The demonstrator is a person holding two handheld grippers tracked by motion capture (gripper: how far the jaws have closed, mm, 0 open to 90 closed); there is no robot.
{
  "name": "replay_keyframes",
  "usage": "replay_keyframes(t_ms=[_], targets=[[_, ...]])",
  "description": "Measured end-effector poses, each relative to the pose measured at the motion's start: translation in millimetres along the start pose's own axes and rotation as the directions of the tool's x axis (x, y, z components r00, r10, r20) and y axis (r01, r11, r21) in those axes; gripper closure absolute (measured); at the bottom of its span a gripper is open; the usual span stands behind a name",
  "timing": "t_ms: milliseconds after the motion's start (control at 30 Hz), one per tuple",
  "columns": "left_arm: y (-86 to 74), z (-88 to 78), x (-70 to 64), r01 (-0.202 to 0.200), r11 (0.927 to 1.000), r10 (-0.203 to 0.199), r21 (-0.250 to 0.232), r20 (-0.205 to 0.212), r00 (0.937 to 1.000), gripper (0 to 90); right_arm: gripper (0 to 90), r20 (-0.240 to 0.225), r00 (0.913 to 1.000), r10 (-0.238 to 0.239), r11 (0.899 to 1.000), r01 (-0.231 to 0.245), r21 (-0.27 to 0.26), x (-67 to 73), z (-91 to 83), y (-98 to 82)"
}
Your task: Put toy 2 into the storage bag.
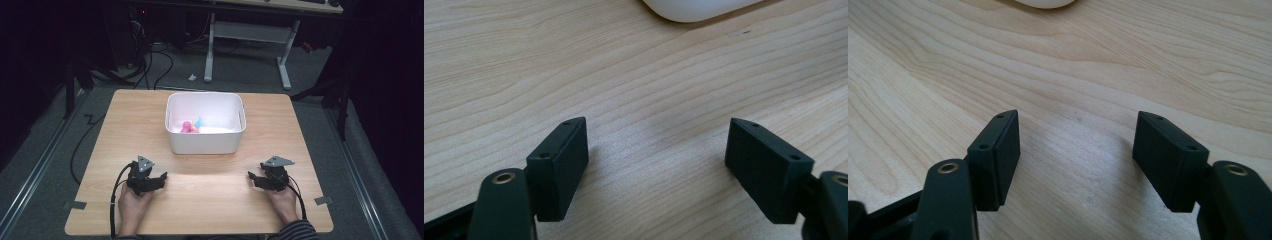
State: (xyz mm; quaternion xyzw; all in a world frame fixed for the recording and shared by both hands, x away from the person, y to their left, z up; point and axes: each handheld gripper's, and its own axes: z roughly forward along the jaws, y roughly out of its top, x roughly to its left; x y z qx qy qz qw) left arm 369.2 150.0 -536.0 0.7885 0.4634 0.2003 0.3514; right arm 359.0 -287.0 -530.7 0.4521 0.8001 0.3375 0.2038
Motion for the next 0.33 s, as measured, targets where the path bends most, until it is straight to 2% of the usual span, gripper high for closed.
replay_keyframes(t_ms=[333], targets=[[0.0,0.0,0.0,0.0,1.0,0.0,0.0,0.0,1.0,25.6,34.0,-0.003,1.0,-0.002,1.0,0.002,0.003,0.1,0.5,0.5]])
